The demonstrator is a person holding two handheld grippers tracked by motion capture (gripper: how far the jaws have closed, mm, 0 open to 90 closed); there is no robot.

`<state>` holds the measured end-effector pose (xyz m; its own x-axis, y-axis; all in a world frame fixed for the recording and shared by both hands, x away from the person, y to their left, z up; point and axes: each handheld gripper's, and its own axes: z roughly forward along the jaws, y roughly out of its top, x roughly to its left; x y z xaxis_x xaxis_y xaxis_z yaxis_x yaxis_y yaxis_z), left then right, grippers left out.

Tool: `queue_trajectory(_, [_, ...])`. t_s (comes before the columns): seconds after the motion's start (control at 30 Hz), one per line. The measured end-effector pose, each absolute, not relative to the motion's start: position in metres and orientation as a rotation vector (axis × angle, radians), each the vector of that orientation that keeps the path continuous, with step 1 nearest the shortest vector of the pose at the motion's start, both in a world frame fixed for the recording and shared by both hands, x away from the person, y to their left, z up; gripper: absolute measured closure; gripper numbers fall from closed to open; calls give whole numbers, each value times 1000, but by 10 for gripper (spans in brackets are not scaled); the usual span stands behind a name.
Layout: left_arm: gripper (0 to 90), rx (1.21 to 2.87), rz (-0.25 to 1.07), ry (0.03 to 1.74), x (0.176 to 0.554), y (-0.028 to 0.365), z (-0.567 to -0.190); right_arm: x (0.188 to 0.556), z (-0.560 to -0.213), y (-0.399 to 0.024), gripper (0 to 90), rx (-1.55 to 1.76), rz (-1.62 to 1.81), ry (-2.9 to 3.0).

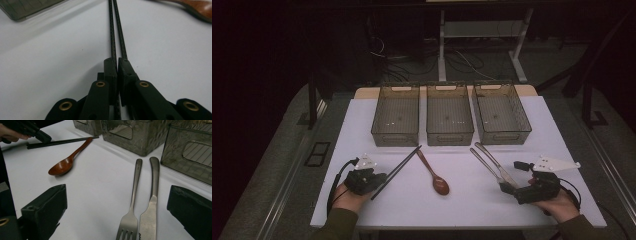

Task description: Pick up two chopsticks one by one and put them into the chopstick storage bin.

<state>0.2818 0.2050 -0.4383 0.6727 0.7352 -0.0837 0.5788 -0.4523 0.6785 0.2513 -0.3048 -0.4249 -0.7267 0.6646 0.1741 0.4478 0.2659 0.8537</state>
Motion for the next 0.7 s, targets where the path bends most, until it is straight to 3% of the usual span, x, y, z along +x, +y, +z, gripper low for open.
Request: queue_trajectory(0.7, [852, 2143, 274, 922, 275, 207, -414, 252, -427, -305, 21, 1032, 1443, 2307])
